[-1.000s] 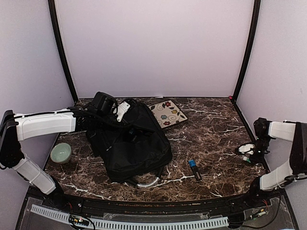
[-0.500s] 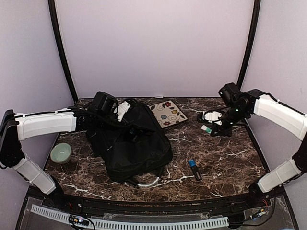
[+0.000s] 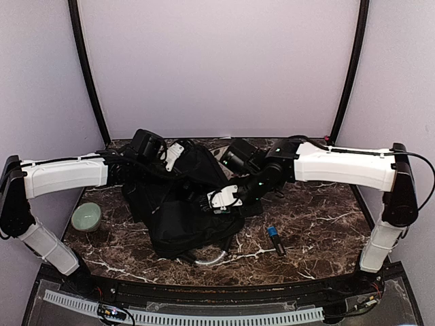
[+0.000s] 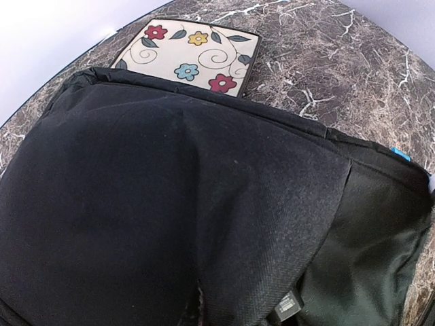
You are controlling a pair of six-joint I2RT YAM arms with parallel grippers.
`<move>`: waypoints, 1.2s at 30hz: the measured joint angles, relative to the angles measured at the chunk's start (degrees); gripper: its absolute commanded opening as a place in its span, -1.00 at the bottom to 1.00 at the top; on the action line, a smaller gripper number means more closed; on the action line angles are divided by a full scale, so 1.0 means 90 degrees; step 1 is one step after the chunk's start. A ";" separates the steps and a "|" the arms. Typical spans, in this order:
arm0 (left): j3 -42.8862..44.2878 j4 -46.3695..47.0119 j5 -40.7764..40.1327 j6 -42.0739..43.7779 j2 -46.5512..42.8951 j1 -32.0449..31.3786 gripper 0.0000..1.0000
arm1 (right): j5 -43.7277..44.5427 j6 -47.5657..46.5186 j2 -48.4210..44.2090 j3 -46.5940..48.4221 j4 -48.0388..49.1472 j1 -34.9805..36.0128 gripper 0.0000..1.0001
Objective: Pack the student bag
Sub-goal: Place the glue stick in the lower front pocket of the bag.
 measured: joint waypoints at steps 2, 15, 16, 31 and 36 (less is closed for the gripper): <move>0.0000 -0.0015 0.0002 -0.0005 -0.0005 0.0010 -1.00 | 0.0403 -0.0053 0.0345 0.0121 0.0070 0.0262 -0.89; 0.0002 -0.0049 0.0185 -0.0027 -0.0046 0.0080 -1.00 | 0.2013 -0.0357 0.2249 0.1698 0.1501 0.0517 -0.81; 0.0002 -0.0056 0.0192 -0.0029 -0.0068 0.0080 -1.00 | 0.2152 -0.0413 0.2331 0.1727 0.1651 0.0517 -0.80; 0.0005 -0.0080 0.0141 -0.0056 -0.0138 0.0119 -1.00 | 0.3713 -0.1639 0.2795 0.0901 0.4898 0.0656 -0.21; 0.0005 -0.0087 0.0109 -0.0053 -0.0182 0.0121 -1.00 | 0.3711 -0.1639 0.2732 0.0690 0.5224 0.0682 -0.15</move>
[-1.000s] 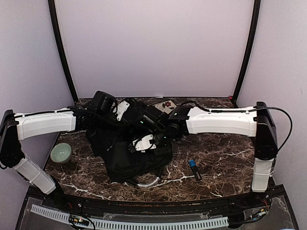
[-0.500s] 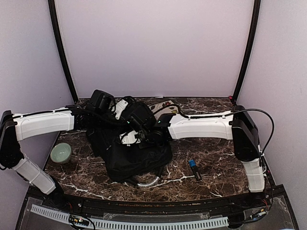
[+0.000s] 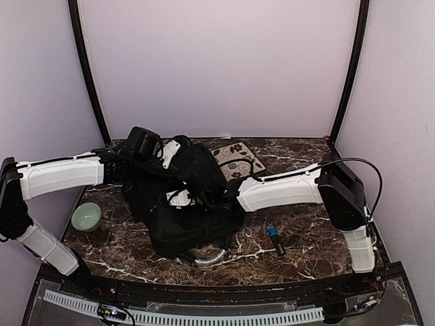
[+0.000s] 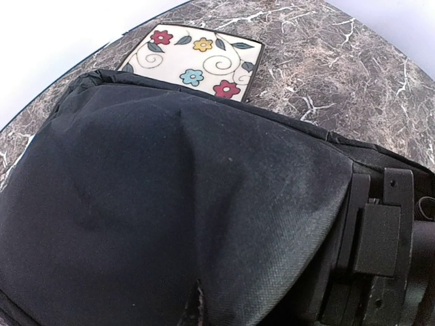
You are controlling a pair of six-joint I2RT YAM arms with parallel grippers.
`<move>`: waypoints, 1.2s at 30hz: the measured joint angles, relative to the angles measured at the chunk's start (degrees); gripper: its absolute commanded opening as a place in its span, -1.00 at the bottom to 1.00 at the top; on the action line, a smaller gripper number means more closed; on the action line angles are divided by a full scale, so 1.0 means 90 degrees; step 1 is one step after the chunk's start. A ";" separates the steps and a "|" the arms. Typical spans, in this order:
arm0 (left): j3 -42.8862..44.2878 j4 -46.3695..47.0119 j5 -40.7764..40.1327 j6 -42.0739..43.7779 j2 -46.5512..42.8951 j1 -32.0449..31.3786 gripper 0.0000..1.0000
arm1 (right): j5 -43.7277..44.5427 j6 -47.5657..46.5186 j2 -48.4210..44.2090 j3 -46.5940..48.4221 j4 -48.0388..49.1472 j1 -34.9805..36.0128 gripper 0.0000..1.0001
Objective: Pack the student bag
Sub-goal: Place the glue stick in the lower front pocket of the bag, then adjust the glue stick in the lower front pocket of the bag.
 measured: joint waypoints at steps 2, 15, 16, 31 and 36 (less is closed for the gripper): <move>0.0000 0.0000 0.0027 0.0000 0.0000 -0.0005 -1.00 | -0.0024 0.0085 -0.0102 -0.0165 0.0063 0.0022 -0.14; 0.0000 -0.0029 0.0053 0.0000 -0.0015 -0.0017 -1.00 | -0.0661 0.0869 -0.1858 -0.1246 -0.0894 0.0138 -0.26; 0.0000 -0.0036 0.0053 0.0000 -0.0015 -0.0017 -1.00 | -0.0823 0.1030 -0.1940 -0.1246 -0.1090 0.0138 -0.30; 0.0000 -0.0046 0.0056 0.0000 -0.0015 -0.0017 -1.00 | -0.1581 0.1613 -0.2062 -0.1338 -0.1914 0.0138 -1.00; 0.0000 -0.0046 0.0053 0.0000 -0.0017 -0.0017 -1.00 | -0.1290 0.1447 -0.1248 -0.1039 -0.1501 0.0136 -1.00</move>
